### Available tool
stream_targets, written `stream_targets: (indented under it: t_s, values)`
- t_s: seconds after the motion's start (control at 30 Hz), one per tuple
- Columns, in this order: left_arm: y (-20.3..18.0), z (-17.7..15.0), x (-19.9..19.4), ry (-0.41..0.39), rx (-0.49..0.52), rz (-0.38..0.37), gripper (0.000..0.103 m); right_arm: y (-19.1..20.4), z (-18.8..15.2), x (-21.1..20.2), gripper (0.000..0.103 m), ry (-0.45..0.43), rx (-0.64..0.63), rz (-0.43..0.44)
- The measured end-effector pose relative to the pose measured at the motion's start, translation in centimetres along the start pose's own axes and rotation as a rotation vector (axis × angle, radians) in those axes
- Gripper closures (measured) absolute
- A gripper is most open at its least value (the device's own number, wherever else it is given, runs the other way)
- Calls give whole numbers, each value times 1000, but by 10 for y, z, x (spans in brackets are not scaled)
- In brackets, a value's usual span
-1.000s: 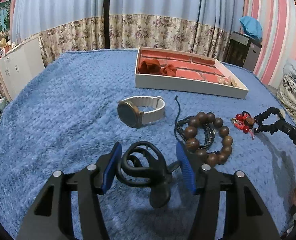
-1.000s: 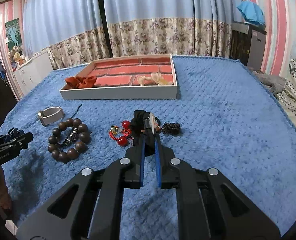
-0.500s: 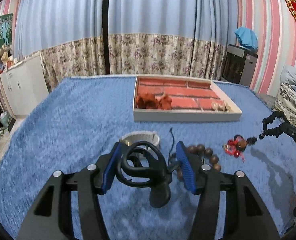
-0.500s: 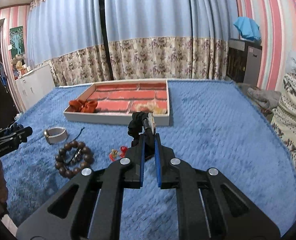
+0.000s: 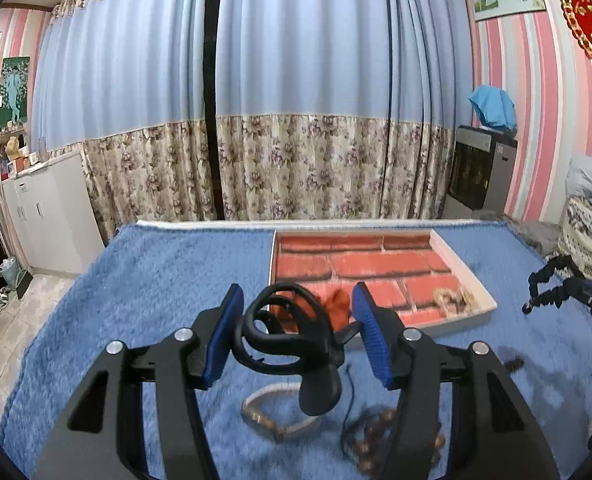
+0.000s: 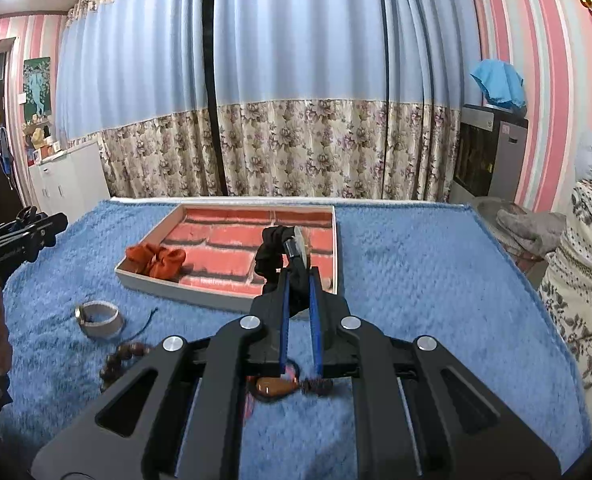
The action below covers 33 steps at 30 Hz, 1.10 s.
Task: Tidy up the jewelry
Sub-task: 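Carry claw clip in left tool while right tool carries black tie to tray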
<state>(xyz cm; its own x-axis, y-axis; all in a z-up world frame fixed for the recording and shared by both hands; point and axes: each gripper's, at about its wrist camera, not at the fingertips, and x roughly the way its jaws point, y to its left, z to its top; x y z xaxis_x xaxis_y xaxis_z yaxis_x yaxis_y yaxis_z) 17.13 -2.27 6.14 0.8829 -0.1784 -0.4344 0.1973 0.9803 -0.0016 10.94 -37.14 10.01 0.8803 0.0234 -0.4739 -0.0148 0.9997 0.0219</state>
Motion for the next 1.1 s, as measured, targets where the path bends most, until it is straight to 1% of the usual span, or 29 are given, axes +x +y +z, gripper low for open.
stream_targets:
  t_s: [0.3,0.6,0.63,0.7,0.77,0.93,1.1]
  values:
    - [-9,26,35,-31,5,-13,47,-2,33,37,93,-37,4,17]
    - [-18,41,83,-30,-9,-42,47,1,54,86,93,-46,29,36]
    - [-19,42,88,-24,-16,-46,47,1,55,92,93,-41,31,36]
    - [-21,40,101,-5,-29,-22,47,0,52,106,93,-23,41,42]
    - [-23,35,110,11,-34,-32,47,-3,47,120,93,-1,45,41]
    - [-32,12,141,95,7,-6,47,-9,29,146,93,71,63,41]
    - [-33,-4,161,168,11,-23,47,-13,16,163,93,126,74,40]
